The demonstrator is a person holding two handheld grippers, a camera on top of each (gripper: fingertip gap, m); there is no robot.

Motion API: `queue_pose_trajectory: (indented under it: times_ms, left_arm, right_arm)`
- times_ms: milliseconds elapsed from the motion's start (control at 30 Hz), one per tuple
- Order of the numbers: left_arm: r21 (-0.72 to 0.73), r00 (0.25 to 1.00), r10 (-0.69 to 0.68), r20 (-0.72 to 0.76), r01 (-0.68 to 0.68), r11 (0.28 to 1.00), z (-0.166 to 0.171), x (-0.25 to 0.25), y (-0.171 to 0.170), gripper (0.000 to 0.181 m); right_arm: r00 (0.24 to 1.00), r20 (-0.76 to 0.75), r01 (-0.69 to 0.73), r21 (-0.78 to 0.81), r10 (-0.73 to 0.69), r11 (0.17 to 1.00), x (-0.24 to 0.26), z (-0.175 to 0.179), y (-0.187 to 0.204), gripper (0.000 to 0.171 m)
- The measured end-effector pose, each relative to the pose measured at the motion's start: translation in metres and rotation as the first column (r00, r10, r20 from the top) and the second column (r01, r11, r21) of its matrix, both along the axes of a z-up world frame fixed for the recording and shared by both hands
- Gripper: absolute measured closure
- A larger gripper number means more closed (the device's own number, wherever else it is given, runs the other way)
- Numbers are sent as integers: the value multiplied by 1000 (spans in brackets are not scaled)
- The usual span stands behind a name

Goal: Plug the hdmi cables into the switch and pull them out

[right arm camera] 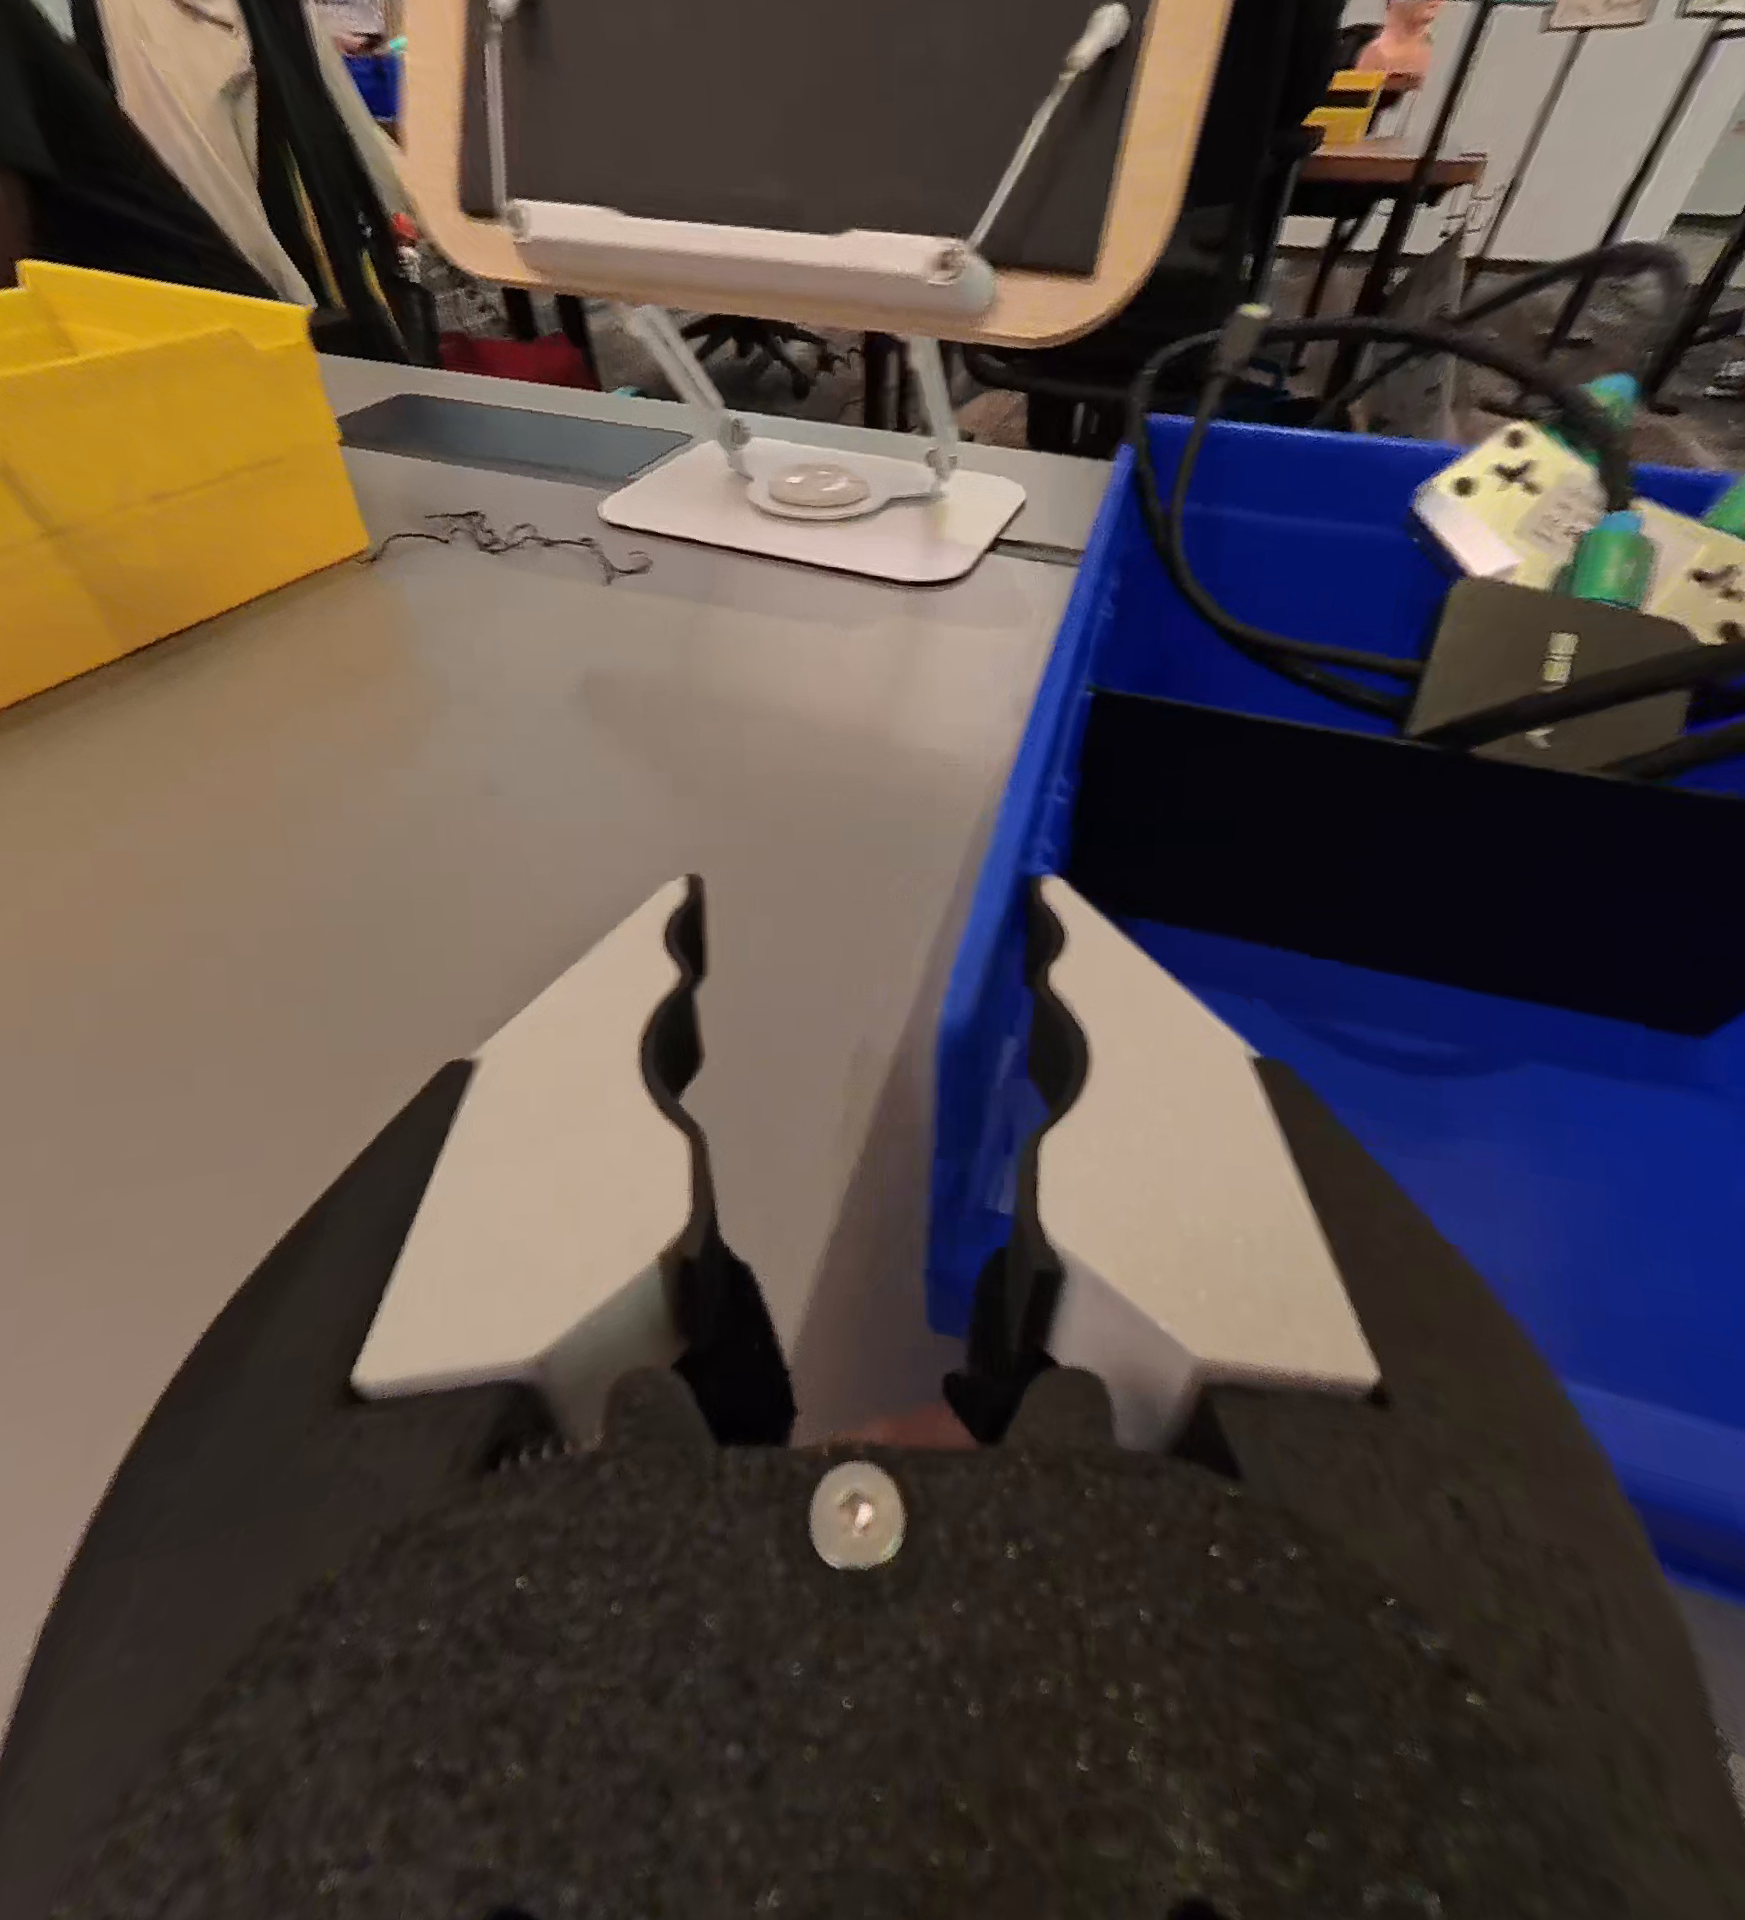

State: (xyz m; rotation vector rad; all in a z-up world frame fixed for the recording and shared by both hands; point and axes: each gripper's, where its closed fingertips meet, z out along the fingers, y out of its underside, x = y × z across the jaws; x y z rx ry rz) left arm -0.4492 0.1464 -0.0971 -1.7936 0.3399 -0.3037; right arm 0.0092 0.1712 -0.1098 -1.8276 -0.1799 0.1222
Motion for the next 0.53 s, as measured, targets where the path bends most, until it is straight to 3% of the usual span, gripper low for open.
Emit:
queue_pose_trajectory:
  times_ms: [133, 300, 433, 533]
  left_arm:
    - [53, 1000, 9, -6, -9, 999, 8, 1, -3, 129]
    - [129, 997, -33, -70, 41, 991, 15, 28, -2, 117]
    - [137, 980, -161, -115, 176, 975, 13, 75, -5, 114]
    - [140, 955, -289, -59, 295, 945, 17, 122, -15, 114]
  right_arm:
    - [1000, -4, 2, -12, -2, 1000, -24, -1, 1, 83]
    - [982, 3, -190, 2, 190, 982, -71, 0, -15, 85]
    - [923, 27, -386, 41, 385, 922, -110, 6, -45, 90]
    - [940, 32, -342, 146, 341, 928, -106, 25, -57, 90]
